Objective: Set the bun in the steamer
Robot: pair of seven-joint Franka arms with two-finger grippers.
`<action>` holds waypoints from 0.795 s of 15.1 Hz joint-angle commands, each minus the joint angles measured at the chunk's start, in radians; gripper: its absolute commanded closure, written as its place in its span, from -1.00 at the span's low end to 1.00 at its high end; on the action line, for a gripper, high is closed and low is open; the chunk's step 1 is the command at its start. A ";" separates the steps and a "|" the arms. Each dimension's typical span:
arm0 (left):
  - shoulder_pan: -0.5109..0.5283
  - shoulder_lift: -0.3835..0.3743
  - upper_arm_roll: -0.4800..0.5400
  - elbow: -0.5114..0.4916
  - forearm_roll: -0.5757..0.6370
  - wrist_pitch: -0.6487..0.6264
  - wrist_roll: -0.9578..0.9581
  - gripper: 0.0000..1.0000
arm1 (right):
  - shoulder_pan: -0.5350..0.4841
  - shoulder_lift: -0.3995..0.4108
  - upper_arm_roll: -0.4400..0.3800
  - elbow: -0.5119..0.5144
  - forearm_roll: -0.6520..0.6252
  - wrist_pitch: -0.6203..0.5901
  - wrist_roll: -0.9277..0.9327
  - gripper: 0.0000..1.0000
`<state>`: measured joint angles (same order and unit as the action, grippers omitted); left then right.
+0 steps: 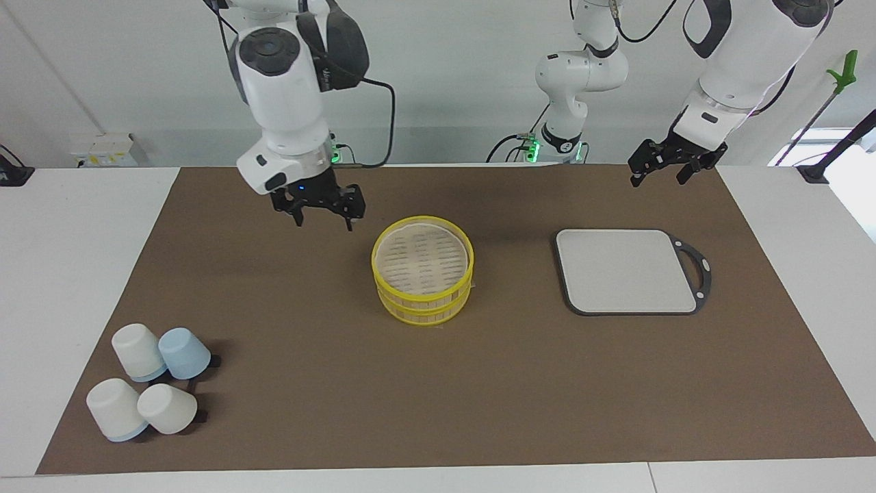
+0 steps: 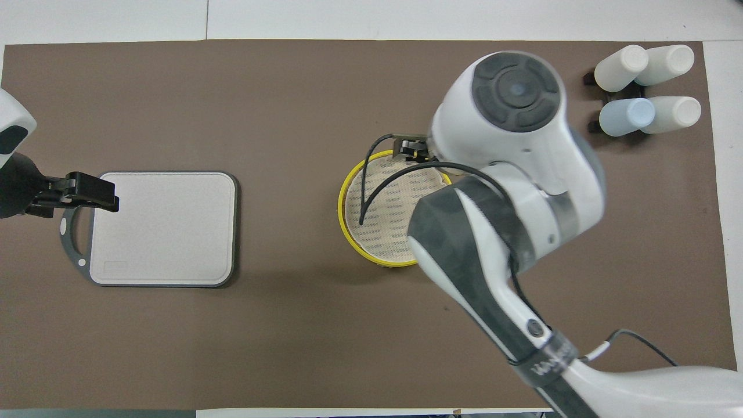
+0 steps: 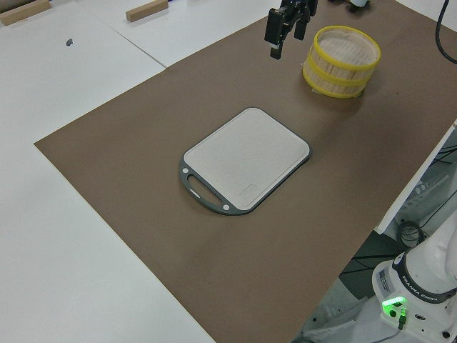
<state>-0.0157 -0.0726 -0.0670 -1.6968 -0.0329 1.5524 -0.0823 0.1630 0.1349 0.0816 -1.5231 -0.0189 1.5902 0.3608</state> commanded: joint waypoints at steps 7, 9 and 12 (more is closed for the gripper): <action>0.008 -0.007 -0.005 0.009 -0.008 0.002 0.016 -1.00 | -0.066 -0.124 -0.091 -0.106 0.013 -0.033 -0.212 -1.00; 0.008 -0.007 -0.007 0.011 -0.008 0.003 0.016 -1.00 | -0.066 -0.121 -0.098 -0.106 0.013 -0.009 -0.223 -1.00; 0.008 -0.007 -0.007 0.011 -0.008 0.003 0.016 -1.00 | -0.066 -0.127 -0.106 -0.100 0.013 -0.010 -0.224 -1.00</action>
<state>-0.0157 -0.0728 -0.0682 -1.6932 -0.0329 1.5532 -0.0811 0.1013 0.0328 -0.0165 -1.5979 -0.0180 1.5575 0.1636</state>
